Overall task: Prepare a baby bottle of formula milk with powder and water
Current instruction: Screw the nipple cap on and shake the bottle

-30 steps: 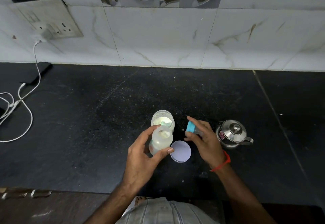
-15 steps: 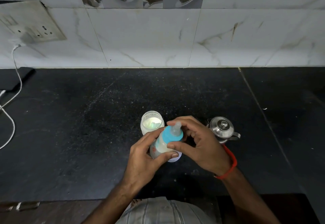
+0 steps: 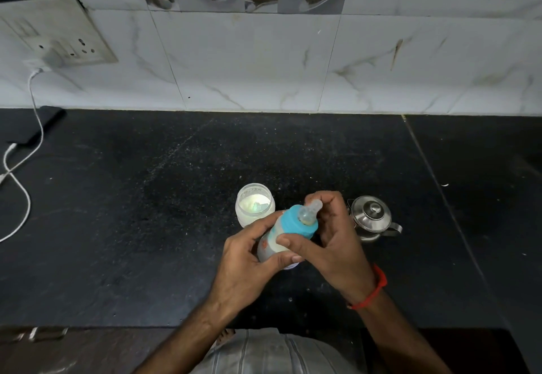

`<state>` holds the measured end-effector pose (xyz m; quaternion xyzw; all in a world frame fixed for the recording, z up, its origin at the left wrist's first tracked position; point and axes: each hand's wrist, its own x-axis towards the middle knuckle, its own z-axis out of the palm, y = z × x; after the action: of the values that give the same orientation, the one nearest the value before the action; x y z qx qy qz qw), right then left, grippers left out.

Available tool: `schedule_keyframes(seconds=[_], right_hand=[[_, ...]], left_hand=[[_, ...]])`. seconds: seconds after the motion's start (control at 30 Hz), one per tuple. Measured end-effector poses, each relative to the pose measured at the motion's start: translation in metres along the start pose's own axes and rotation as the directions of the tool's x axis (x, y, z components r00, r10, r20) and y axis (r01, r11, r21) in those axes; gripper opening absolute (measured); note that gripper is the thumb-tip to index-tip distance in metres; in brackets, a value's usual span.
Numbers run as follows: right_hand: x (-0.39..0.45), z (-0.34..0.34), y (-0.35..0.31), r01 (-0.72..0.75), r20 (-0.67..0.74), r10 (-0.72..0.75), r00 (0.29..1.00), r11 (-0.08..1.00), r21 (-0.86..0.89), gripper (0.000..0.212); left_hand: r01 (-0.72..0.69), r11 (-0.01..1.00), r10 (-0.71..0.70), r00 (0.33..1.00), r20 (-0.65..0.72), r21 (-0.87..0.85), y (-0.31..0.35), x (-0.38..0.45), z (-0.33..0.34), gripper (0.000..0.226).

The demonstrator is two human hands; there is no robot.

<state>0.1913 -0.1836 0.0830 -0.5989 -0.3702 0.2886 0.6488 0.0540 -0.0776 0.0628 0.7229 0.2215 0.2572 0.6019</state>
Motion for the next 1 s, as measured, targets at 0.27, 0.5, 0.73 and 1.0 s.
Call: schedule_keyframes(seconds=[0.27,0.5,0.73,1.0], right_hand=[[-0.003,-0.007,-0.009,0.016,0.063,-0.023,0.998,0.994,0.109,0.057],[-0.005,-0.001,-0.011,0.105,-0.003,-0.105,0.994,0.994,-0.021,0.054],[-0.01,0.013,-0.007,0.027,0.006,-0.027,1.0,0.996,-0.09,0.049],[-0.002,-0.012,-0.024,0.092,0.257,-0.04,0.966,0.977,-0.192,0.045]], left_hand=[[-0.027,0.999,0.027,0.999,-0.024,-0.023,0.007,-0.002,-0.003,0.06],[-0.091,0.992,0.093,0.996,-0.014,0.084,0.006,-0.008,-0.005,0.063],[-0.081,0.987,0.084,0.996,-0.019,0.135,-0.001,-0.015,-0.01,0.061],[-0.128,0.973,0.109,0.988,0.106,0.19,0.0,-0.022,-0.003,0.051]])
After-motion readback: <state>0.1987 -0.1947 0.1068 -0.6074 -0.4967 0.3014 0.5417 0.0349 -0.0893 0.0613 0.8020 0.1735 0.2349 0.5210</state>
